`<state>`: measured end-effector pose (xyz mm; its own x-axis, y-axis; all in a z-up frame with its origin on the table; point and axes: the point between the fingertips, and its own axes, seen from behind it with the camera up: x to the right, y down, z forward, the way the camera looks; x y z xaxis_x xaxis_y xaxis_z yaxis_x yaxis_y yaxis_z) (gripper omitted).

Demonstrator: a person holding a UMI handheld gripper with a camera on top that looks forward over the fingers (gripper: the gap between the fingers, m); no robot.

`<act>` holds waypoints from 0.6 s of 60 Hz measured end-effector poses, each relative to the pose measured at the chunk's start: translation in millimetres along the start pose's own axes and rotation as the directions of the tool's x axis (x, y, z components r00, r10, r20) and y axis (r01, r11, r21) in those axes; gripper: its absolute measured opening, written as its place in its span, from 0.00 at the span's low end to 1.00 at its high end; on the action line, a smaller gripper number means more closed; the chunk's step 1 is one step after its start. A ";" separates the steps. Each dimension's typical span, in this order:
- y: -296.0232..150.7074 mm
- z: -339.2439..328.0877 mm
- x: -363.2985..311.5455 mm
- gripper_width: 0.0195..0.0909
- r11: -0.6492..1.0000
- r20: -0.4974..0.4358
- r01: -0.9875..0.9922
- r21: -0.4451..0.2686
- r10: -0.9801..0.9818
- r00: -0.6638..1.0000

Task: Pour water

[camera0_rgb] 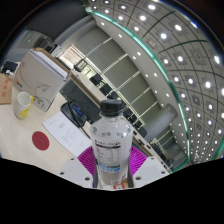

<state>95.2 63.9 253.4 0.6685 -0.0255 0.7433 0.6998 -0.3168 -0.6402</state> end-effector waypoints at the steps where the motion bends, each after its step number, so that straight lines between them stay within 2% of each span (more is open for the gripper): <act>1: -12.4 0.7 -5.7 0.28 1.000 -0.004 0.029 0.008 -0.029 1.000; 10: -101.0 12.0 -73.9 0.28 0.930 -0.049 0.357 0.086 -0.354 0.934; 17: -142.8 23.0 -134.4 0.28 0.778 -0.091 0.615 0.131 -0.608 0.789; 26: -161.8 46.5 -193.1 0.28 0.516 -0.165 0.848 0.118 -0.832 0.529; 36: -169.9 59.2 -234.3 0.28 0.253 -0.231 0.963 0.092 -0.936 0.267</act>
<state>-165.4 179.8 176.5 -0.5340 0.0707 0.8425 0.8438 -0.0176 0.5363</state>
